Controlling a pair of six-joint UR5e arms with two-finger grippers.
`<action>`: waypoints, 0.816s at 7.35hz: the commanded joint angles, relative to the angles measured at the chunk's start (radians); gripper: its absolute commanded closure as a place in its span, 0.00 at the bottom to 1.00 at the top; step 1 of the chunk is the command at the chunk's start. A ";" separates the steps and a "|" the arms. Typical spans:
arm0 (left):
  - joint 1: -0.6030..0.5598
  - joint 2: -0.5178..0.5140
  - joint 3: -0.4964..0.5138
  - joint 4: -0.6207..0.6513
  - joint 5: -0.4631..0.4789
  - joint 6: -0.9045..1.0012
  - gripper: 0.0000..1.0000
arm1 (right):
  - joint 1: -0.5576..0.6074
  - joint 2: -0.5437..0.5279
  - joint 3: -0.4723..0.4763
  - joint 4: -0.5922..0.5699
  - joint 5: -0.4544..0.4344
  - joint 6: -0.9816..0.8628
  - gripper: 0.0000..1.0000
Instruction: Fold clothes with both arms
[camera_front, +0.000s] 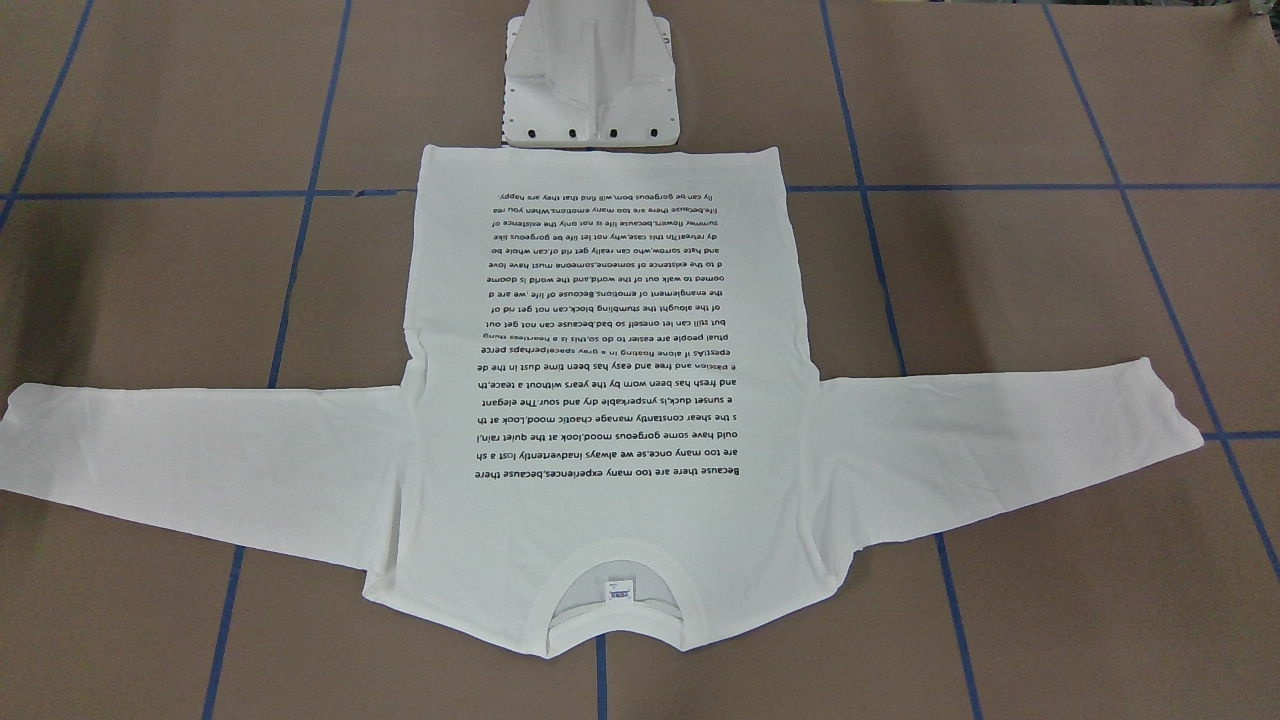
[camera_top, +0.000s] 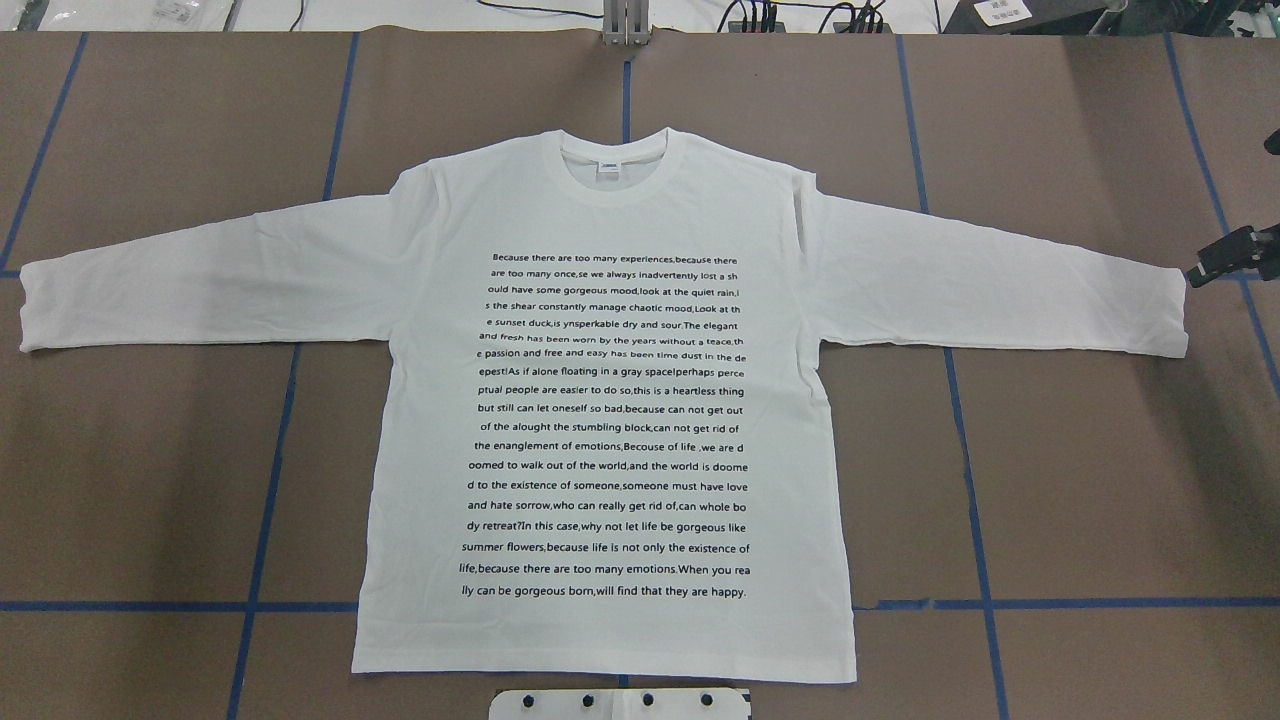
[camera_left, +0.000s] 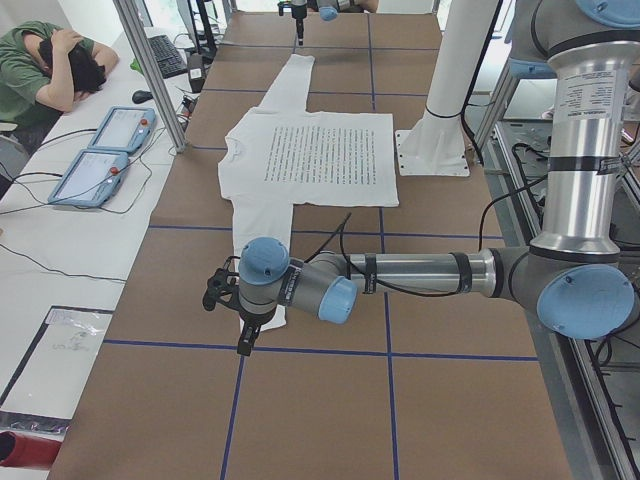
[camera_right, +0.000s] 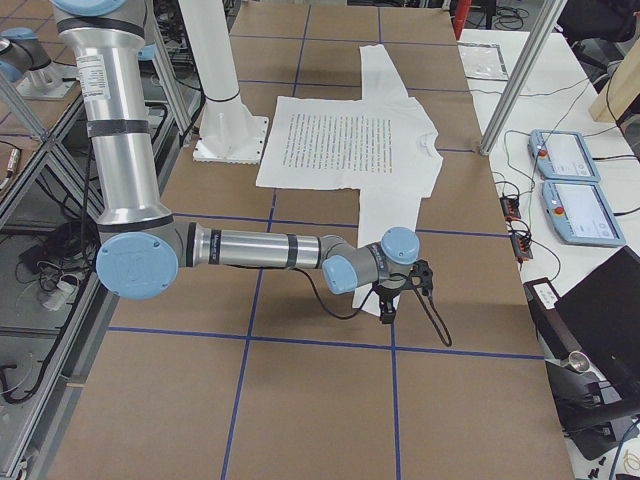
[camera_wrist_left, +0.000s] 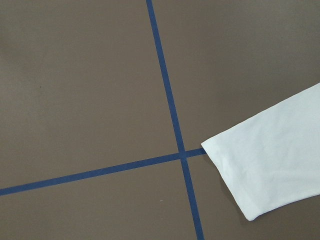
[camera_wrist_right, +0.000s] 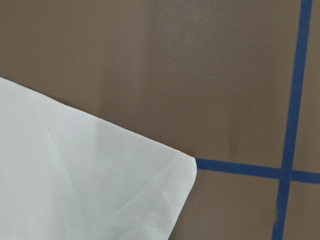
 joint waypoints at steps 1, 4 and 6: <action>0.001 0.000 0.002 0.000 0.000 -0.003 0.00 | -0.033 0.031 -0.052 0.010 -0.010 -0.001 0.00; 0.004 0.000 0.002 -0.002 0.000 0.003 0.00 | -0.060 0.057 -0.108 0.024 -0.032 -0.001 0.00; 0.006 -0.002 0.000 -0.003 0.000 0.005 0.00 | -0.070 0.071 -0.130 0.024 -0.052 -0.001 0.00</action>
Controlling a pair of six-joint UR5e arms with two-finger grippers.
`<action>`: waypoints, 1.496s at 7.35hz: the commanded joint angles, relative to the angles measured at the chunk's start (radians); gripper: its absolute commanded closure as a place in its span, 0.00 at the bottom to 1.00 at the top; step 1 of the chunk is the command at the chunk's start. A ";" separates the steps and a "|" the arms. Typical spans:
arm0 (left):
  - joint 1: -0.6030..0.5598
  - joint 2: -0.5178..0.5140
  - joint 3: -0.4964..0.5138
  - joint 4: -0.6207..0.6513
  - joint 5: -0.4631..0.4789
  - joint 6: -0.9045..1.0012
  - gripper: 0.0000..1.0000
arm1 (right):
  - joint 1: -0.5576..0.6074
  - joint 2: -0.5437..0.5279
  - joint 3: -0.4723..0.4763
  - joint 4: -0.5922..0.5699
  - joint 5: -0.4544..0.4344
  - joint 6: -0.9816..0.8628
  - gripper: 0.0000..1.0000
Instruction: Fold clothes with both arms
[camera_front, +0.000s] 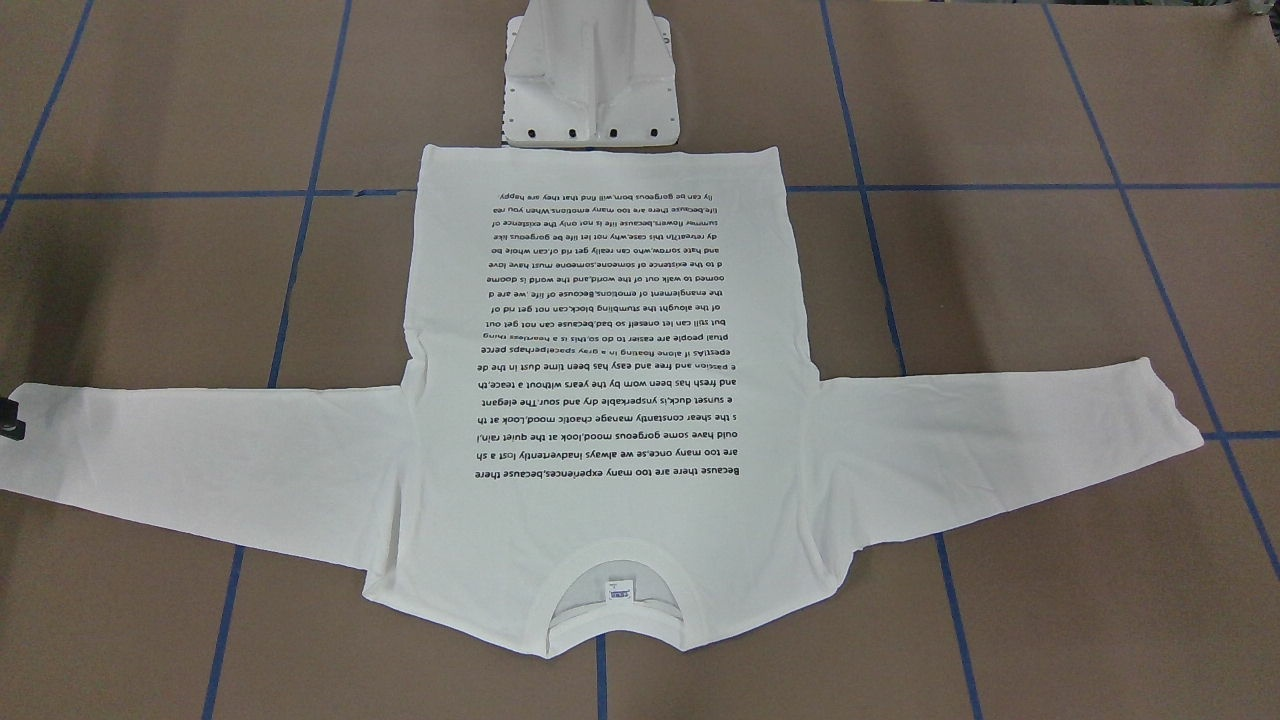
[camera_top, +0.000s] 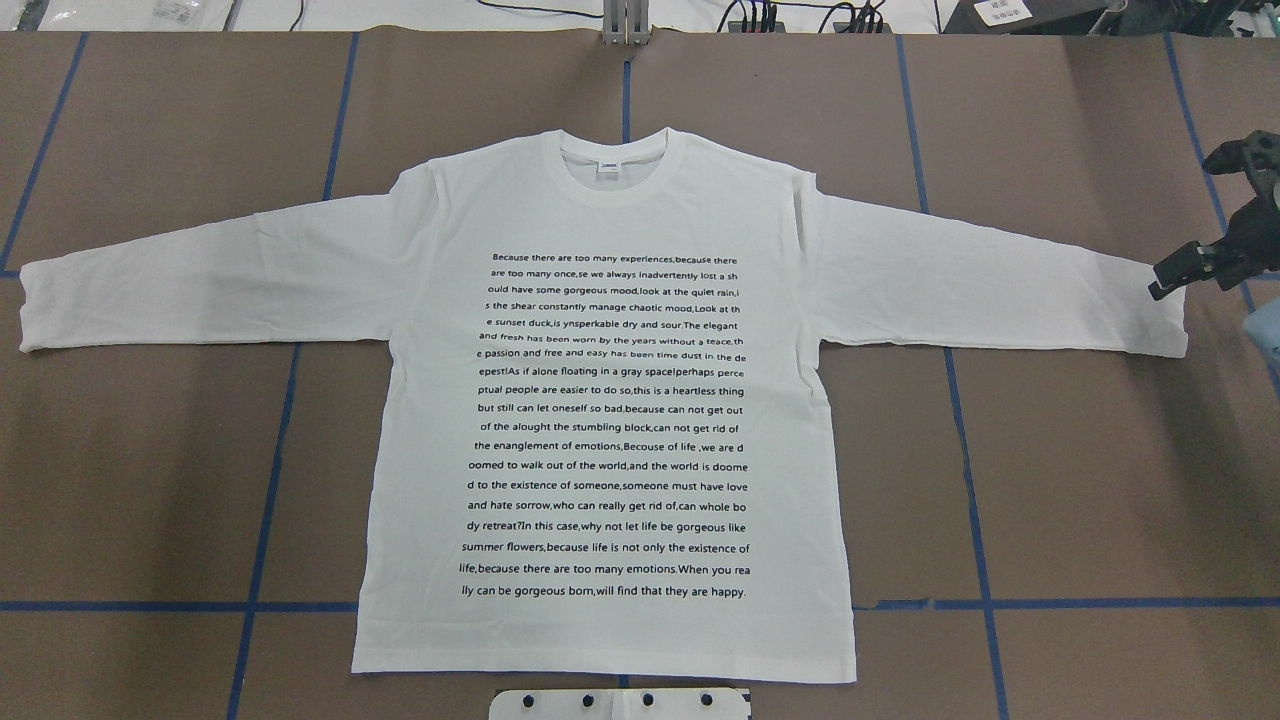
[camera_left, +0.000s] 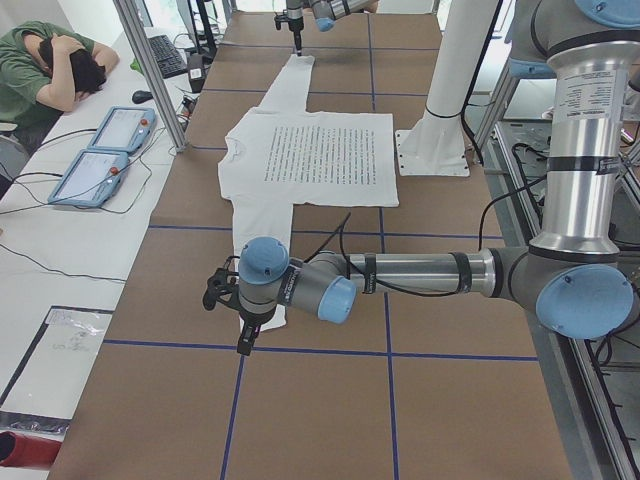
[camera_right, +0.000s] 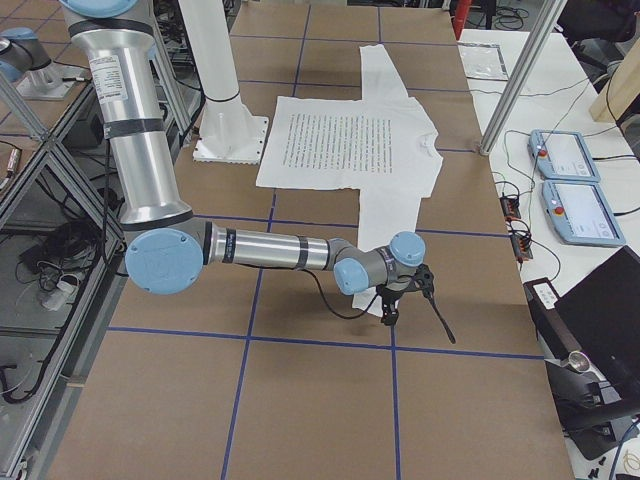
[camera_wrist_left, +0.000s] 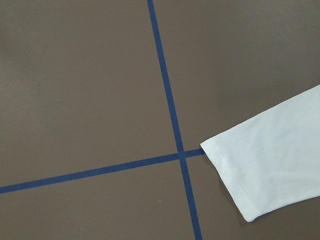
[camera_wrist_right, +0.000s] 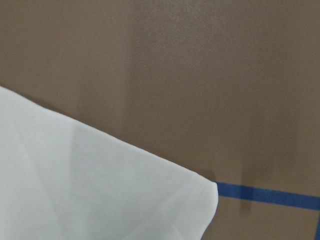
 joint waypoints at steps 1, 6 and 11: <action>0.001 -0.001 0.000 -0.001 0.000 0.001 0.00 | -0.005 0.008 -0.017 0.000 -0.012 -0.001 0.00; 0.001 -0.001 0.000 -0.005 0.000 0.001 0.00 | -0.008 0.008 -0.036 -0.001 -0.015 0.001 0.00; 0.001 0.001 -0.002 -0.007 0.000 0.001 0.00 | -0.020 0.008 -0.045 -0.003 -0.017 0.001 0.10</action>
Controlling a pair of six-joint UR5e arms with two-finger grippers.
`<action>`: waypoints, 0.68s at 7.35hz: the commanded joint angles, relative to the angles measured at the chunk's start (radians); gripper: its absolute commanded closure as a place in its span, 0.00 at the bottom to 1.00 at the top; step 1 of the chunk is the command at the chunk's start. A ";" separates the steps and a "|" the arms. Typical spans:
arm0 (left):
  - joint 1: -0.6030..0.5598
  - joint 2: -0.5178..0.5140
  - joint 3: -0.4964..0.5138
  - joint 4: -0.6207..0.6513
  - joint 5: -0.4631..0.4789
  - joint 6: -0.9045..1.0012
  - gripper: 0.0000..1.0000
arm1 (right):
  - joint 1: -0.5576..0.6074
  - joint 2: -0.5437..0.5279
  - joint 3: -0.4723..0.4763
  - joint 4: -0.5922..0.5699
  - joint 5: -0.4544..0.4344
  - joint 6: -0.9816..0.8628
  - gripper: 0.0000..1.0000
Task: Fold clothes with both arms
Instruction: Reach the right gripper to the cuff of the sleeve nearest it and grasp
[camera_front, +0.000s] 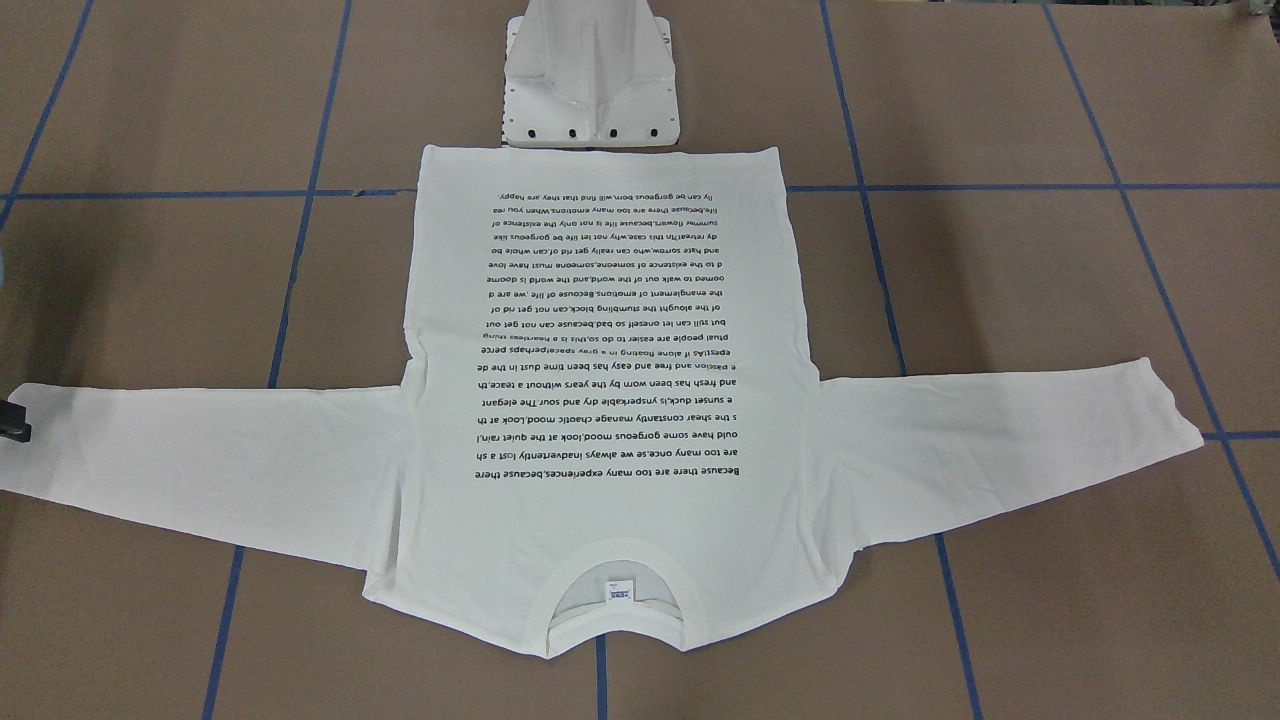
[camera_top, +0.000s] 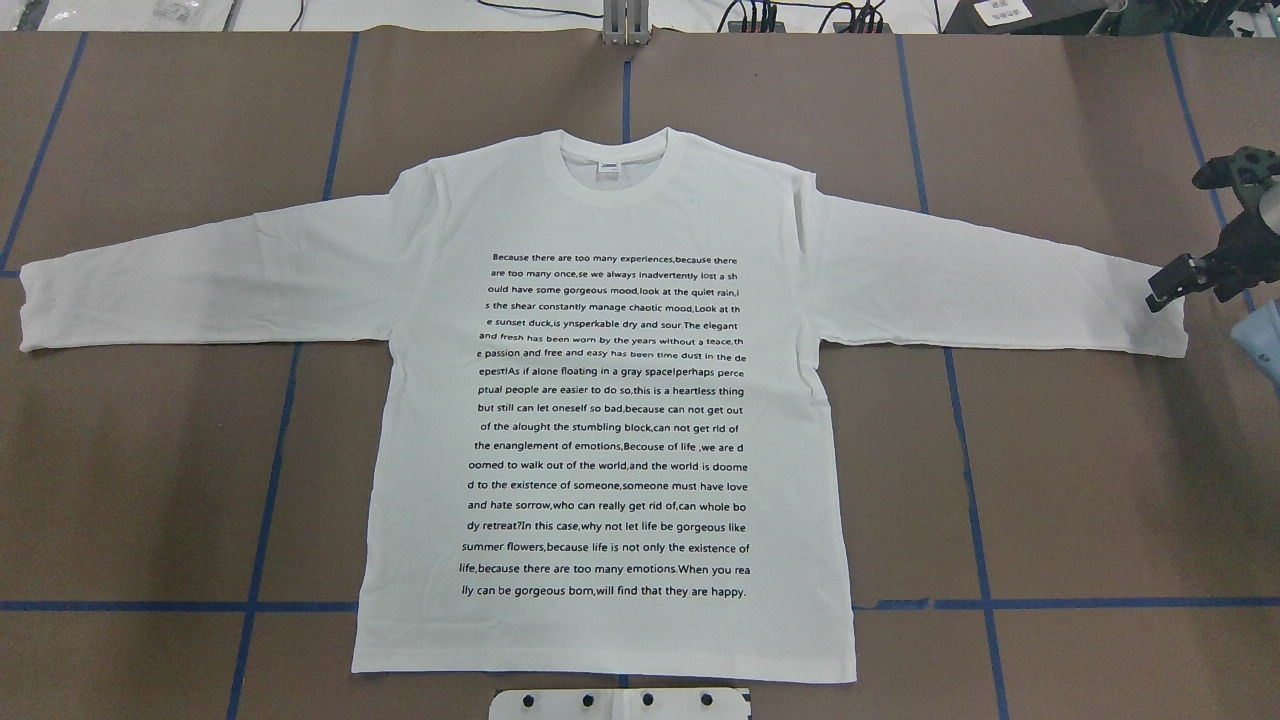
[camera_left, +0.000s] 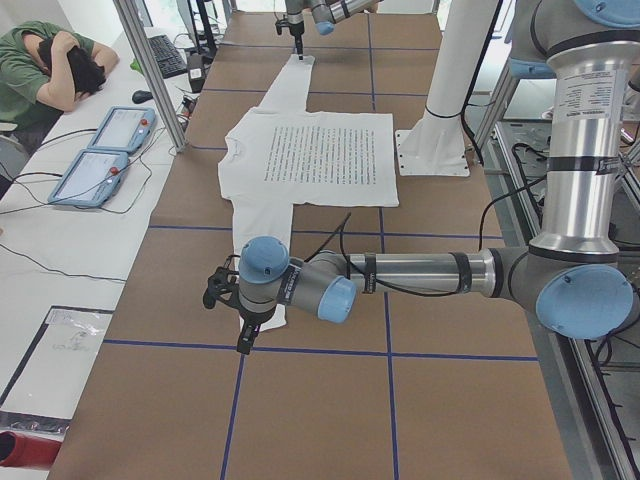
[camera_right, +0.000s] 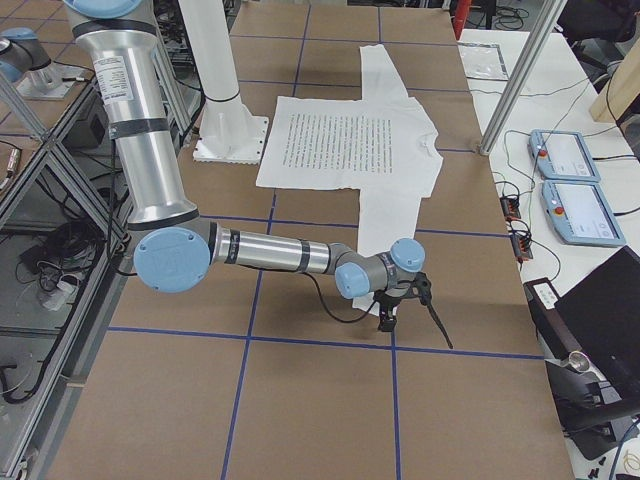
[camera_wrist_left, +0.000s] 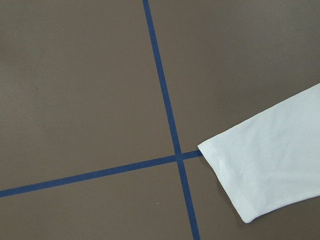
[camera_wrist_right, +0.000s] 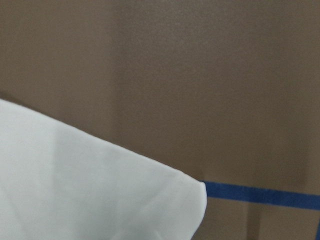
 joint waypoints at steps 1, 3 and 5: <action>0.000 0.000 -0.003 -0.002 0.000 0.000 0.00 | -0.001 0.000 -0.001 -0.001 0.001 0.000 0.31; 0.000 0.000 0.000 -0.013 0.000 0.000 0.00 | -0.001 0.001 0.000 -0.001 0.002 0.002 0.74; 0.000 0.002 -0.001 -0.011 0.000 0.000 0.00 | -0.001 0.001 0.009 0.001 0.004 0.005 0.93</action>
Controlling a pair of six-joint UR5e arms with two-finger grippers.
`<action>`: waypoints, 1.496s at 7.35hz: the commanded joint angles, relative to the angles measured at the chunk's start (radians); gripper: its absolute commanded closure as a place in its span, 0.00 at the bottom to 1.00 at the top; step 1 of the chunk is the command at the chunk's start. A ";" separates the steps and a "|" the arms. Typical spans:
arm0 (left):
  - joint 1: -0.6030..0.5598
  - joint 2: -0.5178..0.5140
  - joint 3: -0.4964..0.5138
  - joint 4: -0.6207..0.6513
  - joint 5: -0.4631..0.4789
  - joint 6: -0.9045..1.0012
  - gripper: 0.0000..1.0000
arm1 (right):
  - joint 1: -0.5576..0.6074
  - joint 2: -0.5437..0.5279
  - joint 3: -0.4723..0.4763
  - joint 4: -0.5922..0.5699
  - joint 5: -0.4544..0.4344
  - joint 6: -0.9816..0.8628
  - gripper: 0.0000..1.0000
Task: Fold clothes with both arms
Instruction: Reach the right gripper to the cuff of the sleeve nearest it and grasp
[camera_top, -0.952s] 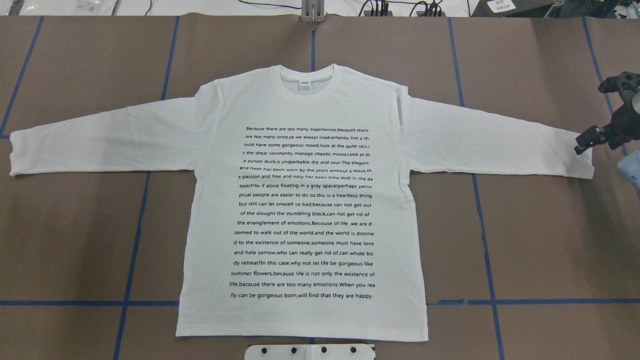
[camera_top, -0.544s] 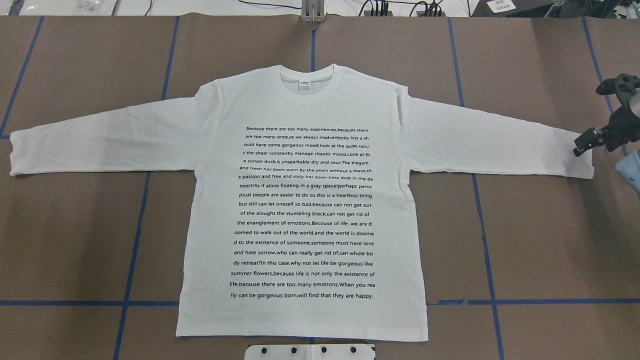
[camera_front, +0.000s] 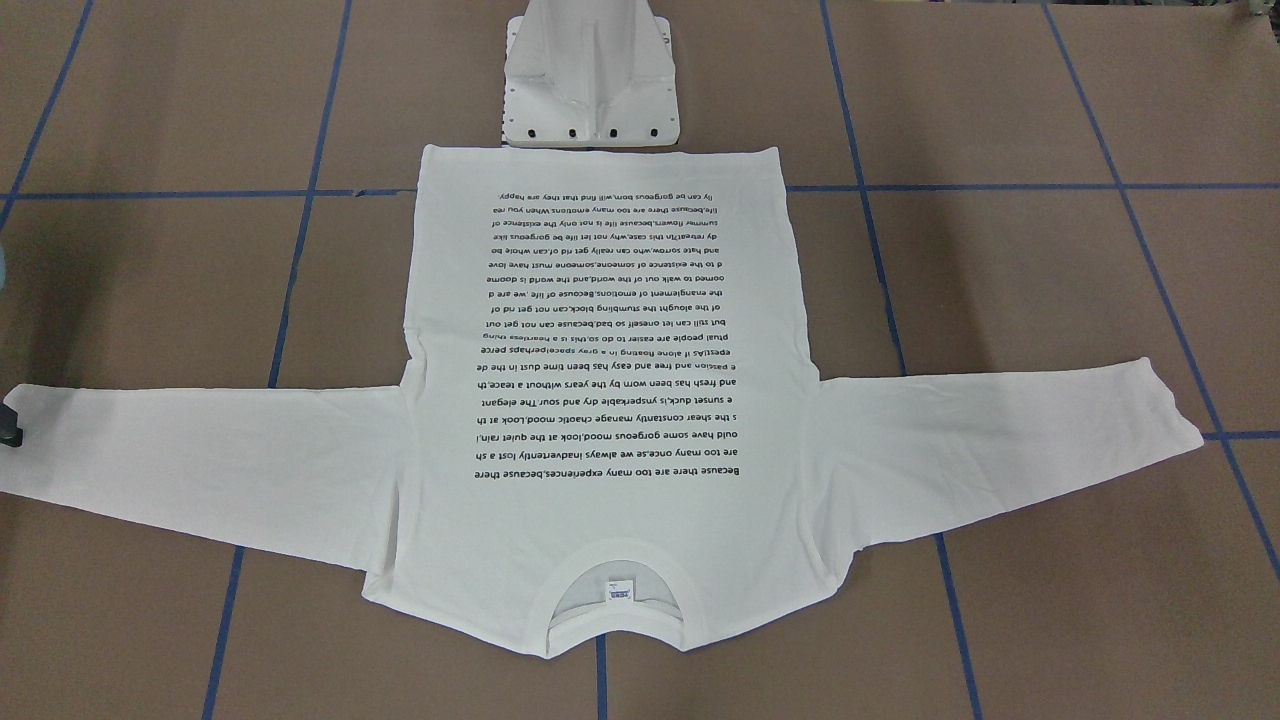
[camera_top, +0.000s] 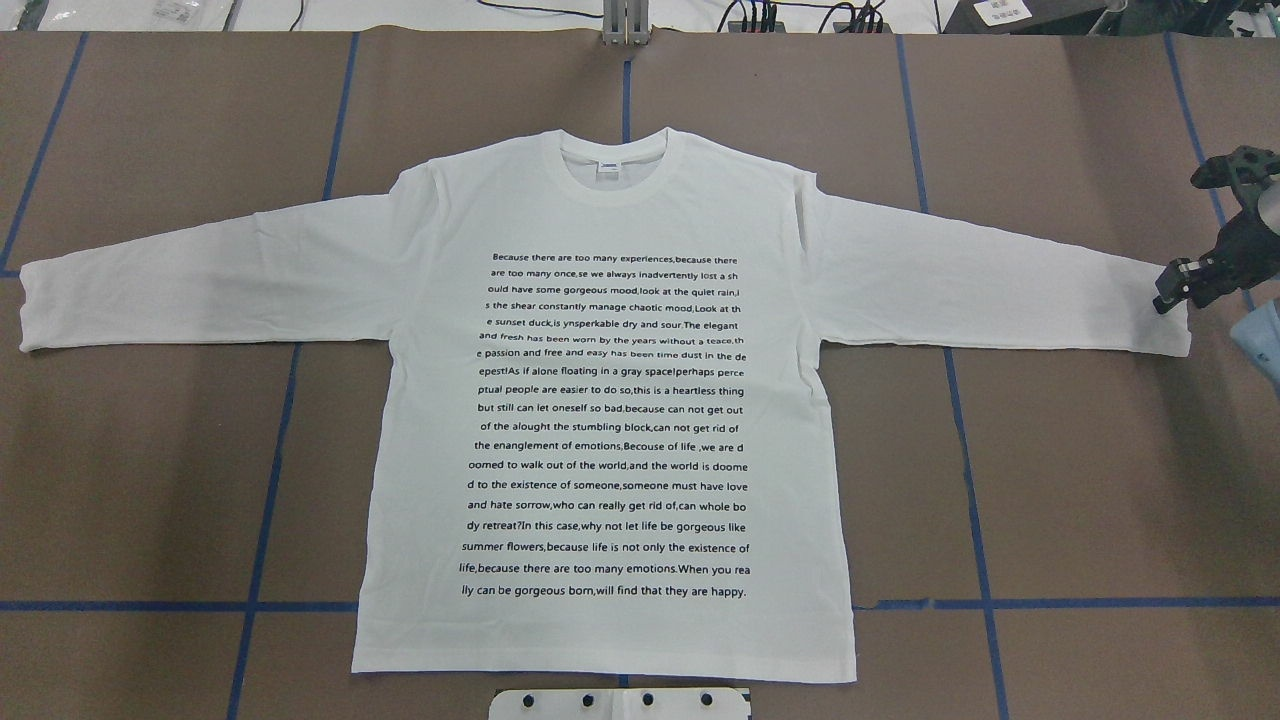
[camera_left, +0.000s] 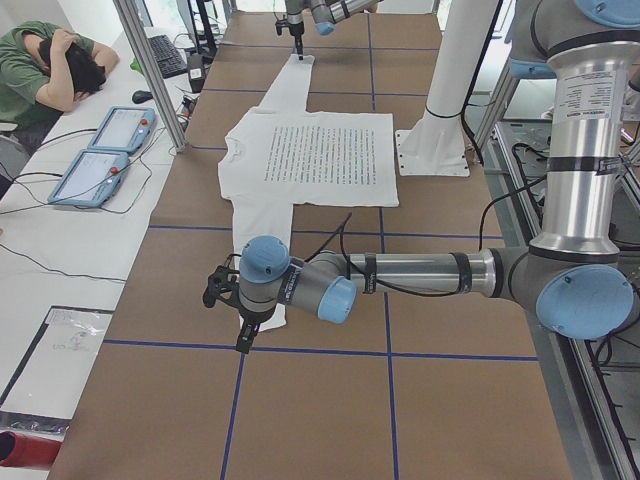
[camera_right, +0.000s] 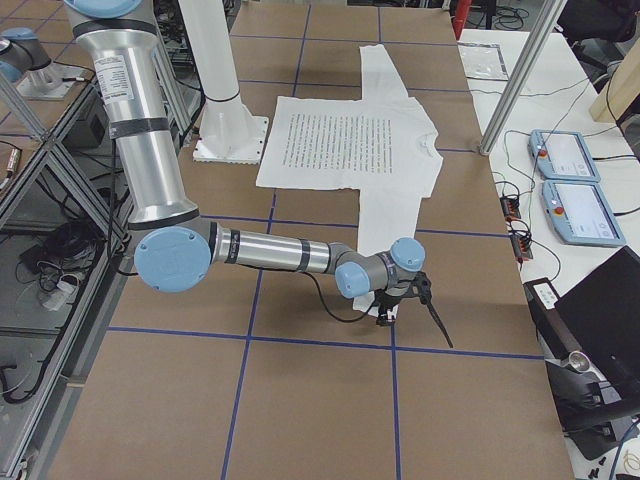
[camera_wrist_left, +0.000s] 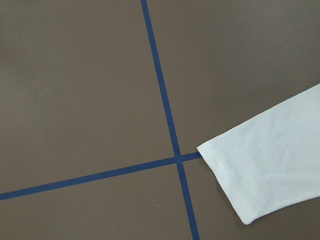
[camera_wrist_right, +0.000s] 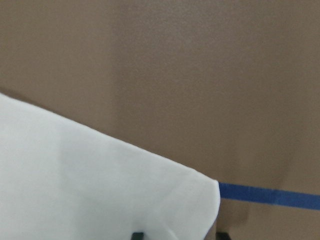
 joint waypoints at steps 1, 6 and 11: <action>0.000 0.001 0.000 0.001 0.000 -0.002 0.00 | 0.000 0.002 0.012 0.001 0.004 0.003 0.99; 0.000 0.001 -0.002 -0.001 0.000 -0.006 0.00 | 0.044 -0.004 0.118 0.001 0.089 0.003 1.00; 0.000 0.002 -0.003 -0.001 -0.002 -0.006 0.00 | -0.085 0.173 0.365 -0.002 0.216 0.511 1.00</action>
